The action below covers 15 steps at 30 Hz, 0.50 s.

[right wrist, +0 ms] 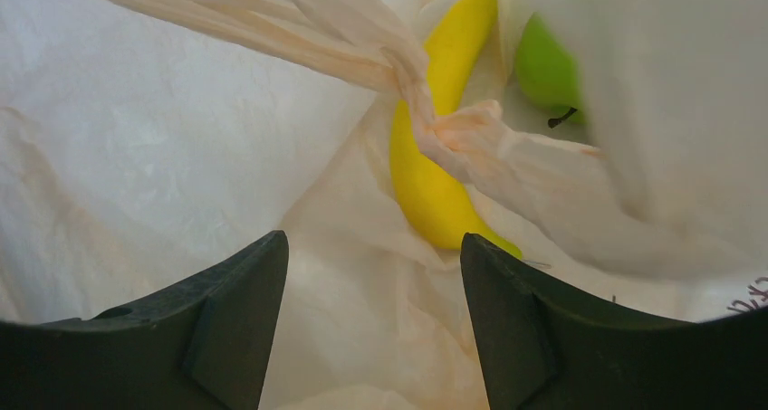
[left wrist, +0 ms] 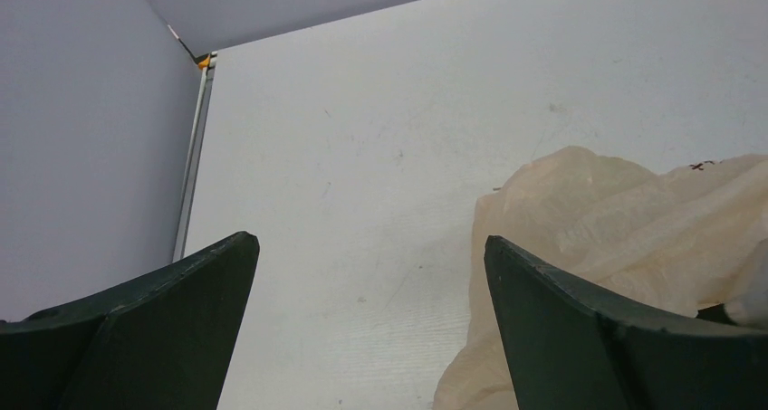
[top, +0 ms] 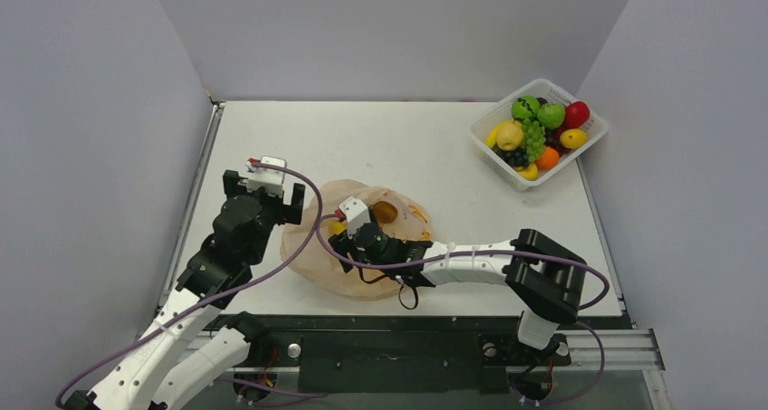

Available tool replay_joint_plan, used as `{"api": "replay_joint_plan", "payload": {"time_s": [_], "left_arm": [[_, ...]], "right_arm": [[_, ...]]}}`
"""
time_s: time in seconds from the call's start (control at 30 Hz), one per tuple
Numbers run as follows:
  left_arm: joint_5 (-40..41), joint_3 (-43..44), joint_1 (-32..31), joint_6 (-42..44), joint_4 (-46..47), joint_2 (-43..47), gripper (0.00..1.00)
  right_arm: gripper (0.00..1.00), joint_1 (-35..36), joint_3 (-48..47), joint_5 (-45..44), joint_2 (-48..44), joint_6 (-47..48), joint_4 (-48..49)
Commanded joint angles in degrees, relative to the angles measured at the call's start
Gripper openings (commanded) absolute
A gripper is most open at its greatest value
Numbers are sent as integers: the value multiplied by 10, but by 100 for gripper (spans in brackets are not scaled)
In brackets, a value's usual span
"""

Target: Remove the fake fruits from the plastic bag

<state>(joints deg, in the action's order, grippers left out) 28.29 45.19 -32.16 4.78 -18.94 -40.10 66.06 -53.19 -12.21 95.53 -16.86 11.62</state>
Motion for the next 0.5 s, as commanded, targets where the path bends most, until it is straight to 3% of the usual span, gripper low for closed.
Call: {"api": "replay_joint_plan", "payload": {"time_s": [0.0,0.47], "left_arm": [[25,-6,0,6,47,23,96],[15,-9,1,9,55,19,96]], "right_arm": [[65,-4,-44,-28,48,20,13],[68,-9,-124,-93,152,63,2]]}}
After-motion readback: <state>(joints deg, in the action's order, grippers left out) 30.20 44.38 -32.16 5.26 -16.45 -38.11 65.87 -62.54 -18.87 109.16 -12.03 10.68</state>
